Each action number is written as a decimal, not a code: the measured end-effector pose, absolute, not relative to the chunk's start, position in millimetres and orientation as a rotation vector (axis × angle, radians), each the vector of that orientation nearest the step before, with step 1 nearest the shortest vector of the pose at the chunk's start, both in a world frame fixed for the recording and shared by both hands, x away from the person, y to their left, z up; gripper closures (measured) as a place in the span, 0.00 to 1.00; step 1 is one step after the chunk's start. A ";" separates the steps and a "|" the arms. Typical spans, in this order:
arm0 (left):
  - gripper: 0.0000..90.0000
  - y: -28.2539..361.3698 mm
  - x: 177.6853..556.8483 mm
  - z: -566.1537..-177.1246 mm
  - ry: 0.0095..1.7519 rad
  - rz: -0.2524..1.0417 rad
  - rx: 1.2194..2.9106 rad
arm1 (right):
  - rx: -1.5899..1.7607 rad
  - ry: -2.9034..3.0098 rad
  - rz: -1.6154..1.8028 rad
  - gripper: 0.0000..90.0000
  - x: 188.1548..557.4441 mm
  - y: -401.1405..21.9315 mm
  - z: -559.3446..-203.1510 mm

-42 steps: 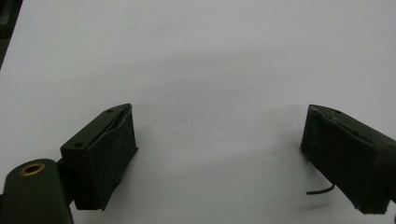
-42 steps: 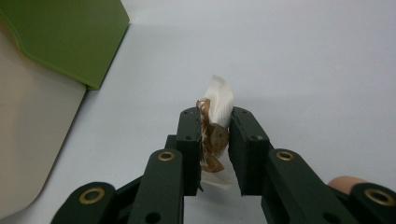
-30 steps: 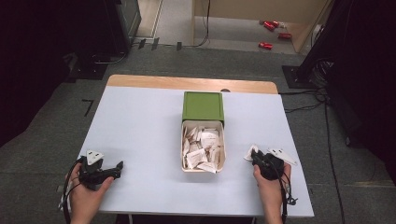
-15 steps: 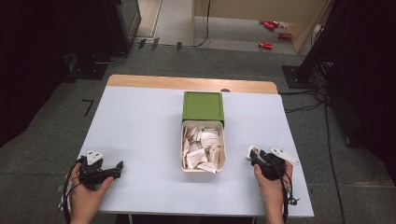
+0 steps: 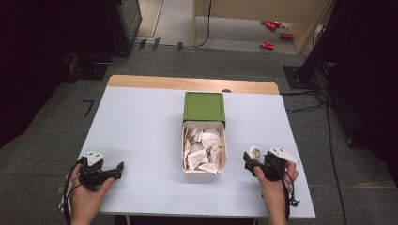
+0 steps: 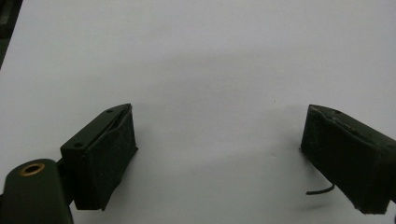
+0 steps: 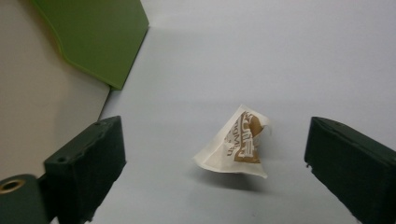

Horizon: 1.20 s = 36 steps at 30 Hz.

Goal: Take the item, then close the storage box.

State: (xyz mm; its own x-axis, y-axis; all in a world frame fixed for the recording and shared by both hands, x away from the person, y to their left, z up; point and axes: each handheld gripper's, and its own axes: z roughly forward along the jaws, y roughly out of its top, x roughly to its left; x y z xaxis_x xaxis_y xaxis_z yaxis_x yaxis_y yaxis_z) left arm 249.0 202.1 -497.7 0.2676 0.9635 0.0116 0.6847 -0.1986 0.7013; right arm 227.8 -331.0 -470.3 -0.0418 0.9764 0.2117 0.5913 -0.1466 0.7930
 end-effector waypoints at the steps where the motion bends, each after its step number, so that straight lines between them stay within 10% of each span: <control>1: 0.12 202.1 249.0 -497.7 1.483 0.621 1.961 | 1.761 1.648 1.059 0.01 227.4 -331.2 -469.0; 36: 0.12 202.1 249.0 -497.7 1.483 0.621 1.961 | 1.673 1.649 1.170 0.02 207.6 -301.9 -413.1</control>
